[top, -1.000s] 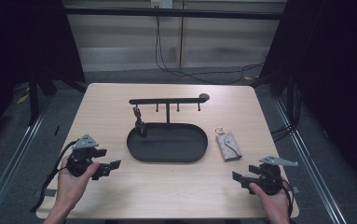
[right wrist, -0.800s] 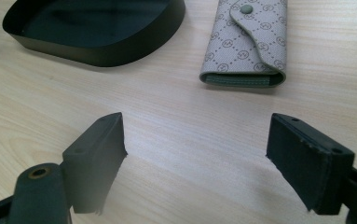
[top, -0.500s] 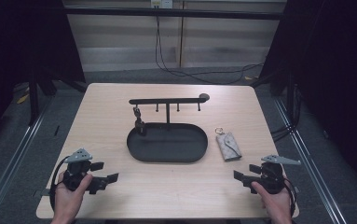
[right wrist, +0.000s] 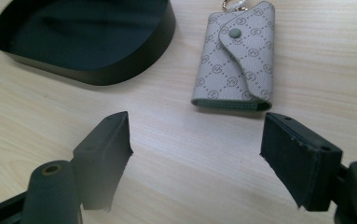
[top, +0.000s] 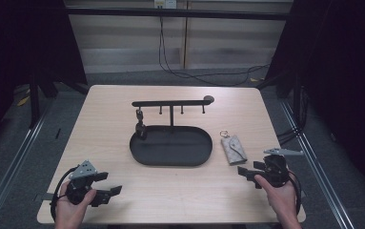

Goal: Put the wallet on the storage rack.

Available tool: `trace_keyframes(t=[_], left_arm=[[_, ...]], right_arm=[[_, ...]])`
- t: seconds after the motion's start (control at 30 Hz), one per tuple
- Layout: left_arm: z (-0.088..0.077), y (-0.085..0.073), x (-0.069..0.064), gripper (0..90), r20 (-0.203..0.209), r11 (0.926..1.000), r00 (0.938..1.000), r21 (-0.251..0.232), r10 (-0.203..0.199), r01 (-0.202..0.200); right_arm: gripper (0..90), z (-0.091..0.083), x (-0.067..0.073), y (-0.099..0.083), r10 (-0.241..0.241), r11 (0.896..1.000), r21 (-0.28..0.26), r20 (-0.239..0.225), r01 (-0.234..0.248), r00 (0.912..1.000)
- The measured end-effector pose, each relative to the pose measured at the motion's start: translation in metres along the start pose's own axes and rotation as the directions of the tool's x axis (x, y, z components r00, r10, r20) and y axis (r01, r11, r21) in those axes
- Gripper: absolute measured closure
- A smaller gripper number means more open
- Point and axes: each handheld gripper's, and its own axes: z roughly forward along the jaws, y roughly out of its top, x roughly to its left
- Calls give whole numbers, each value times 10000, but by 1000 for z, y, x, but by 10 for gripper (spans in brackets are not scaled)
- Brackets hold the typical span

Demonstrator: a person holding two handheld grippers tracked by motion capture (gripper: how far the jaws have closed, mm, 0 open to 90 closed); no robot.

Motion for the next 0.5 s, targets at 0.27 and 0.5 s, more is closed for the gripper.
trace_keyframes(t=[0.27, 0.5], left_arm=[[-3, 1, 2, 235, 425, 9988, 9987, -387, -293, 310], [-3, 2, -3, 234, 707, 9994, 9974, -307, -150, 172]], right_arm=[[232, 10, -2, 18, 281, 9973, 676, 5, -281, 9996], [217, 18, -7, 32, 154, 9951, 976, 20, -155, 9999]])
